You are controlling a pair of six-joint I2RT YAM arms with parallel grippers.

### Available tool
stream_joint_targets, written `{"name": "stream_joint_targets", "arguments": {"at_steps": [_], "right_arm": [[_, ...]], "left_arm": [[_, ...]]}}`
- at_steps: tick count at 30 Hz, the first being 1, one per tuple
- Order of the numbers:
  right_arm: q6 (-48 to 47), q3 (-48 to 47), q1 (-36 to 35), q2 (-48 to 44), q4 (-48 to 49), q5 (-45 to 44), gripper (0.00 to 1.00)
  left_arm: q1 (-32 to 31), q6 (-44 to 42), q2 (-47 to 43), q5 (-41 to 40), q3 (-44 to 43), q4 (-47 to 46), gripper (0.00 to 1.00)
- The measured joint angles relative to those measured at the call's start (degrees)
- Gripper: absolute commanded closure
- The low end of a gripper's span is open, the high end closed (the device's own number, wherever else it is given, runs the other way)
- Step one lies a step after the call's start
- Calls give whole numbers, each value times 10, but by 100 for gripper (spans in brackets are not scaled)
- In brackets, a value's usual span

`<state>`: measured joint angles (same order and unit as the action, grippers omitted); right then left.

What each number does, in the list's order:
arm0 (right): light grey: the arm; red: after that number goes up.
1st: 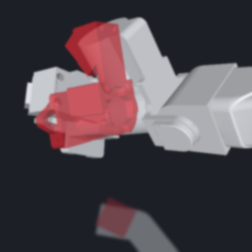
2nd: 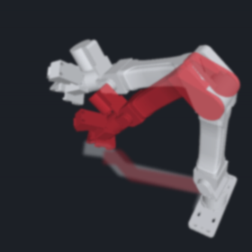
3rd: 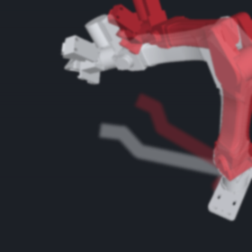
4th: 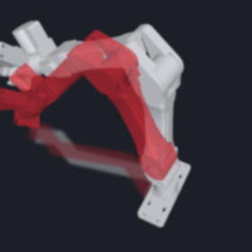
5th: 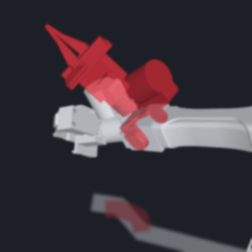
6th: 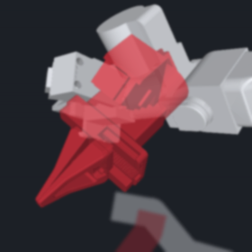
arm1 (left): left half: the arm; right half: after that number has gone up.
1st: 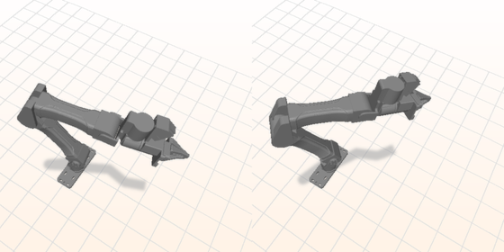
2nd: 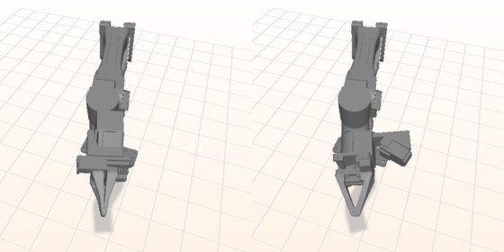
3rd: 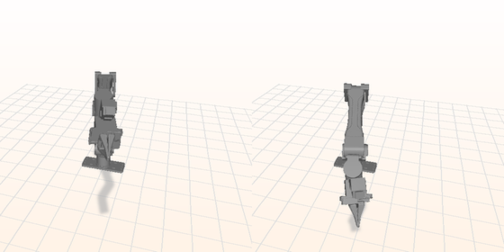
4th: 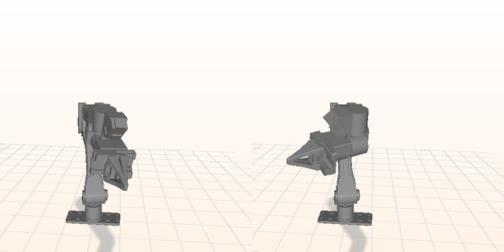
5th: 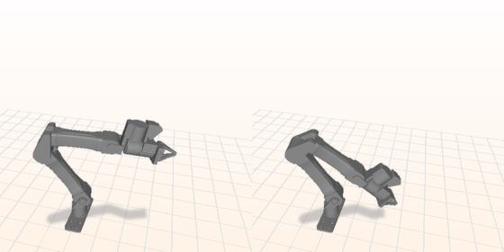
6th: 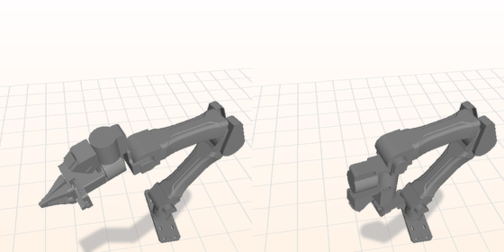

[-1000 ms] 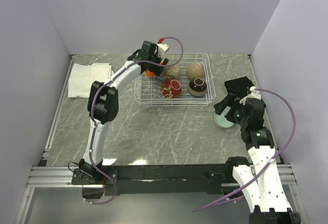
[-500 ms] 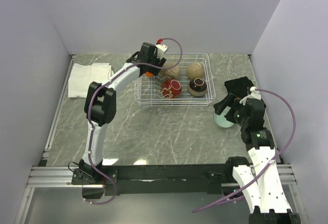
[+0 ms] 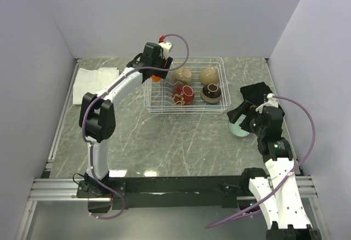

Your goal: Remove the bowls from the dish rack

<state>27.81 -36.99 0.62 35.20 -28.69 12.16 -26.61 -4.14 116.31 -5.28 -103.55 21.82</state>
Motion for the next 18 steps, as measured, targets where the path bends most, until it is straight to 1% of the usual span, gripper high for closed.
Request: {"name": "stream_joint_targets", "arguments": {"at_steps": [6,10,18], "right_arm": [[2,0,0,1,23,31,0],[9,0,0,8,48,63,0],[47,0,-31,74,123,129,0]], "left_arm": [[0,68,-28,-2,3,9,87],[0,113,-63,7,21,16,88],[2,204,-155,51,84,13,90]]}}
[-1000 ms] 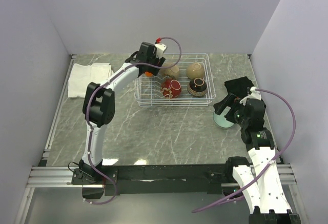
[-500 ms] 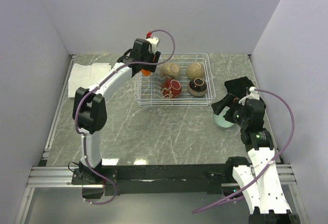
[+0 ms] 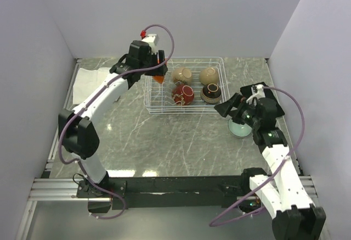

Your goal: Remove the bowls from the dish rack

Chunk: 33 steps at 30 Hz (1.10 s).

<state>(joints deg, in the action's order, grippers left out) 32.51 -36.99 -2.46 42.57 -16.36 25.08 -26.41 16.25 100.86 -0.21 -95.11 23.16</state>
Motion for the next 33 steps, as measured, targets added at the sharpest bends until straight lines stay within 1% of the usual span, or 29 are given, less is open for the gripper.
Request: {"name": "stream_joint_targets", "arguments": {"at_steps": [6,11,16,17,22,28,31,32,33], "right_arm": [[49,0,-32,67,65,29,0],[89,-14,-66,133,118,46,0],[131,-32,-95,208,179,61,1],[137,-37,-101,221,190,64,1],[164,-76,-131,287,238,78,3],[196,-120,-157,358,299,97,8],[212,-132,-166,387,323,108,12],[217,-137,-170,397,330,112,16],[222,-141,-174,407,339,115,17]], "left_arm": [[5,72,-64,55,63,-25,91],[8,116,-118,104,122,-49,91],[8,162,-178,150,189,-92,92],[8,176,-190,159,203,-103,94],[8,230,-240,198,269,-160,94],[8,282,-271,226,319,-206,93],[8,300,-282,233,339,-225,93],[8,304,-285,234,343,-228,93],[8,311,-288,237,348,-234,93]]}}
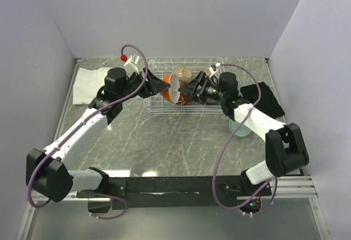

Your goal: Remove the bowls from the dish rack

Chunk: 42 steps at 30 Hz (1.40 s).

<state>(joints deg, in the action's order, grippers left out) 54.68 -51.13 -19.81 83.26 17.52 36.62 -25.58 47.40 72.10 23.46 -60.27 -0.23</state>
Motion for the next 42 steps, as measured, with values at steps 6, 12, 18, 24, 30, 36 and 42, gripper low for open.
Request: {"name": "stream_joint_targets", "arguments": {"at_steps": [6,12,18,24,30,36,42], "right_arm": [[22,-22,-22,43,33,18,47],[29,-26,-28,52,46,25,88],[-3,-27,-30,49,40,30,100],[-46,-27,-31,16,-19,10,100],[-113,-27,-31,-57,-147,-58,100],[-179,-29,-27,-138,-307,-162,100],[-222,-28,-5,-242,-452,-281,100]], "left_arm": [[0,29,-11,14,21,-23,93],[0,35,-18,18,29,-25,90],[4,48,-20,12,29,-24,66],[0,32,-28,10,29,-8,21],[0,-51,-40,-48,21,51,1],[0,-139,-71,-132,17,99,1],[0,-225,-109,-233,32,117,1]]}}
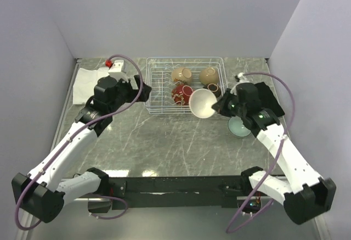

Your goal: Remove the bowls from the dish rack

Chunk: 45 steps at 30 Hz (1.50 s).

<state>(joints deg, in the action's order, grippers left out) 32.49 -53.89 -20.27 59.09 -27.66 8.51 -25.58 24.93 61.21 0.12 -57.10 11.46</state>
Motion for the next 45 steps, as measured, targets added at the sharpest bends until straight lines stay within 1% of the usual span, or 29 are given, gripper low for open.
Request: {"name": "stream_joint_targets", "arguments": {"at_steps": [3,6,9,12,16,20,24,29,30,32,33,35,36,38,39,41,42,45], "right_arm": [[-10,3,48,-36,-59,-27,100],[-17,21,127,-66,-111,-45,100],[-26,40,203,-85,-152,-63,100],[-35,56,252,-89,-174,-76,100],[-35,81,301,-85,-177,-73,100],[-29,111,338,-67,-166,-73,100],[-23,143,362,-47,-154,-69,100],[-23,158,378,-34,-130,-69,100],[-23,158,379,-29,-125,-68,99],[-23,158,379,-17,-115,-65,93],[-23,158,379,-10,-112,-63,85],[-23,160,379,-4,-107,-57,78],[-24,161,379,-4,-106,-54,70],[-25,162,379,-4,-105,-46,62],[-26,162,379,-4,-104,-44,51],[-27,162,379,-5,-104,-42,42],[-29,162,379,-6,-104,-41,33],[-30,162,379,-17,-106,-42,20]], "left_arm": [[0,-37,-26,-52,37,-12,1],[0,-69,-44,-98,81,-31,1],[0,-95,-54,-130,125,-52,1],[0,-109,-59,-149,157,-74,1],[-5,-126,-66,-174,180,-96,1],[-24,-149,-78,-201,184,-116,0],[-37,-165,-89,-215,185,-129,0],[-43,-174,-93,-222,185,-138,0],[-44,-174,-93,-223,185,-139,0],[-46,-177,-93,-224,186,-139,1],[-47,-178,-93,-225,188,-139,1],[-47,-179,-93,-225,189,-139,1],[-47,-179,-93,-225,190,-139,1],[-47,-179,-93,-225,191,-139,1],[-47,-179,-93,-225,192,-139,1],[-47,-178,-93,-225,192,-139,0],[-47,-178,-93,-225,192,-139,1],[-47,-178,-93,-225,192,-139,1]]}}
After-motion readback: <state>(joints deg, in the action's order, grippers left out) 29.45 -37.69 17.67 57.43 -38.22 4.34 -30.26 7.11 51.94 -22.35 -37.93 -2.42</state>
